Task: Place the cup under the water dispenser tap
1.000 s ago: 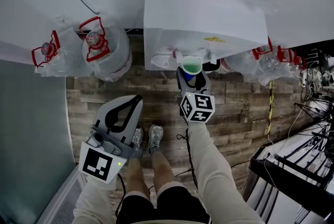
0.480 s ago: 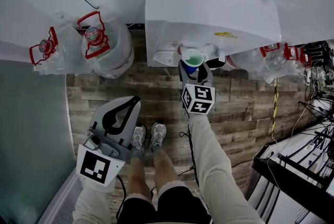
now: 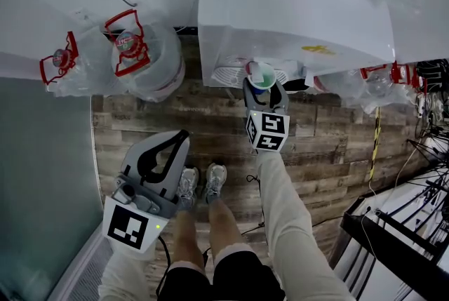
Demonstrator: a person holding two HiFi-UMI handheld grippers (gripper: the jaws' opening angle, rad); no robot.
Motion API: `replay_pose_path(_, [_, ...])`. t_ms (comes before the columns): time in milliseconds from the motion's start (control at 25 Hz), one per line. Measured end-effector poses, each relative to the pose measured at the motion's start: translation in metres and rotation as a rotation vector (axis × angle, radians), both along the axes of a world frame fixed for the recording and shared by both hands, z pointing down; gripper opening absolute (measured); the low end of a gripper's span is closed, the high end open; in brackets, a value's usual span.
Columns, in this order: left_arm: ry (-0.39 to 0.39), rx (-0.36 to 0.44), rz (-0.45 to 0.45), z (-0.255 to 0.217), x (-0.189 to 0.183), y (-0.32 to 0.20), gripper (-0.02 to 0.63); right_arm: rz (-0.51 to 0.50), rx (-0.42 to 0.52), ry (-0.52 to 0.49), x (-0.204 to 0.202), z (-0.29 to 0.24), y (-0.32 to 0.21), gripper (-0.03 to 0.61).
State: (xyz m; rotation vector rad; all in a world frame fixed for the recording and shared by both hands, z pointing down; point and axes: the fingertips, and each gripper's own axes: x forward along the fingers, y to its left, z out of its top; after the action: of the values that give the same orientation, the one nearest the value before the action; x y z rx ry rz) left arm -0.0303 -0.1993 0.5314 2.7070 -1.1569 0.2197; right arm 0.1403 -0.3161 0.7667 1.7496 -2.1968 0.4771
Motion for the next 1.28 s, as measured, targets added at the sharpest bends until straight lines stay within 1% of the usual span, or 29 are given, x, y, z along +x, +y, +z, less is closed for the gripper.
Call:
replay_pose_path(520, [-0.002, -0.006, 0.016, 0.005, 0.010, -0.008, 0.005, -0.032, -0.010, 0.013, 0.004, 0.011, 0.009, 0.295])
replay_pose_path(880, [0.000, -0.003, 0.027, 0.003, 0.019, -0.010, 0.005, -0.041, -0.037, 0.005, 0.010, 0.017, 0.020, 0.295])
replay_pose_path(920, [0.000, -0.003, 0.028, 0.003, 0.020, -0.010, 0.005, -0.039, -0.038, 0.000, 0.010, 0.017, 0.019, 0.287])
replay_pose_path(1080, [0.002, -0.003, 0.028, 0.003, 0.022, -0.010, 0.006, -0.040, -0.022, -0.011, 0.008, 0.012, 0.010, 0.279])
replay_pose_path(1280, [-0.004, -0.006, 0.026, 0.006, 0.022, -0.011, 0.005, -0.046, 0.021, 0.014, 0.006, 0.008, 0.002, 0.279])
